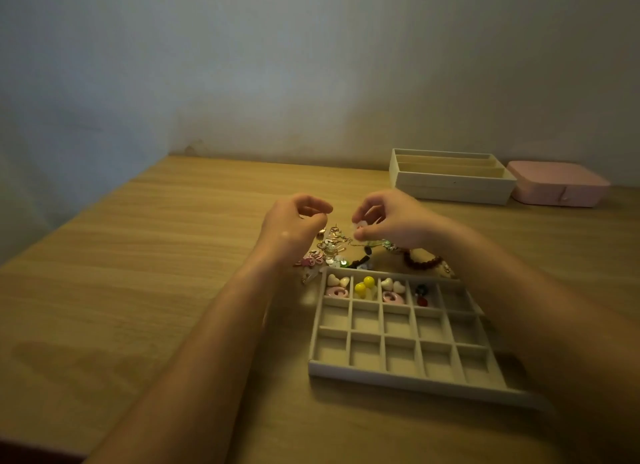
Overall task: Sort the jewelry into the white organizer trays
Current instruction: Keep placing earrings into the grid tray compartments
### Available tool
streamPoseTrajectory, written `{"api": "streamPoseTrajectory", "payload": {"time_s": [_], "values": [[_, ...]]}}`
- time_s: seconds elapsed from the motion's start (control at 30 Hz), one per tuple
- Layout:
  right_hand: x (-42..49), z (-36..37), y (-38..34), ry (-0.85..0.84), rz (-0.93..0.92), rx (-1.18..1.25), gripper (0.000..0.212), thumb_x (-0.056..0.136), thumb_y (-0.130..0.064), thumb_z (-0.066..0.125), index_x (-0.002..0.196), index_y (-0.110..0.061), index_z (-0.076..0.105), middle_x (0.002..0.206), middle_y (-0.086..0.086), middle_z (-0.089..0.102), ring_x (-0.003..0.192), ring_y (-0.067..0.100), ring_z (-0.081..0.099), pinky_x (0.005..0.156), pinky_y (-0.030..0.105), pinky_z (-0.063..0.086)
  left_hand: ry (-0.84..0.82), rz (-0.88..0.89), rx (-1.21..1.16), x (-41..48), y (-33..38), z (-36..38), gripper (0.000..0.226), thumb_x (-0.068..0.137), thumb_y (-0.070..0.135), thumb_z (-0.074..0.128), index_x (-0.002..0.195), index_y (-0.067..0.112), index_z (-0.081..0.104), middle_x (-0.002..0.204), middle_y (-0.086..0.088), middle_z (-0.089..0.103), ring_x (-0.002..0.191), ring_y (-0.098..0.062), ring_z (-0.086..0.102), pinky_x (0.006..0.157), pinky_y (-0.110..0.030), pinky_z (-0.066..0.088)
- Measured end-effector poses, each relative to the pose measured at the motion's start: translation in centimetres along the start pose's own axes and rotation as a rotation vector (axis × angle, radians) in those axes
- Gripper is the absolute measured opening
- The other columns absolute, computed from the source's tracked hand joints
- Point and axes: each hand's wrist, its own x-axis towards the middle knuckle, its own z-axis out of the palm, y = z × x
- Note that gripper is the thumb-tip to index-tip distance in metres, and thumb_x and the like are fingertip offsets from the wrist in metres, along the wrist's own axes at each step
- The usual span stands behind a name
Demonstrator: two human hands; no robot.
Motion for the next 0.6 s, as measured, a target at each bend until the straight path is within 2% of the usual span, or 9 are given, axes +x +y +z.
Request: {"api": "streamPoseTrajectory", "payload": {"time_s": [0.1,0.2,0.4,0.6], "values": [[-1.7,-1.3,-0.4,0.077,-0.049,0.191,0.015,0.090,-0.021,0.075,0.104,-0.024,0.071,0.096,-0.003,0.076,0.092,0.011,0.071,0.081,0.028,0.054,-0.152,-0.007,-0.080,-0.6,1.9,0.1,0.025,0.095,0.024,0.066,0.120,0.019,0.066,0.104,0.004,0.071,0.090,-0.008,0.067,0.069,-0.019,0.052],[-3.5,-2.3,-0.5,0.102,-0.063,0.350,0.017,0.090,-0.020,0.075,0.107,-0.018,0.073,0.098,0.001,0.077,0.094,0.019,0.073,0.083,0.033,0.060,-0.261,0.004,-0.194,-1.6,4.0,0.8,0.030,0.094,0.029,0.067,0.121,0.016,0.064,0.102,0.000,0.074,0.088,-0.014,0.072,0.074,-0.025,0.059],[-6.9,-3.4,-0.3,0.066,-0.002,0.578,0.027,0.089,-0.018,0.074,0.114,-0.013,0.066,0.101,0.005,0.076,0.094,0.023,0.076,0.081,0.035,0.063,-0.268,0.014,-0.332,-2.6,6.3,1.6,0.012,0.093,0.019,0.068,0.103,0.012,0.068,0.085,-0.001,0.075,0.077,-0.017,0.072,0.069,-0.027,0.059],[-9.4,-4.6,0.9,-0.028,0.131,0.679,0.029,0.086,-0.014,0.077,0.114,-0.012,0.069,0.106,0.014,0.071,0.094,0.031,0.072,0.076,0.034,0.062,-0.287,-0.042,-0.330,-3.8,7.7,3.7,0.017,0.090,0.012,0.072,0.106,0.011,0.070,0.089,-0.007,0.074,0.076,-0.016,0.071,0.068,-0.023,0.058]]}}
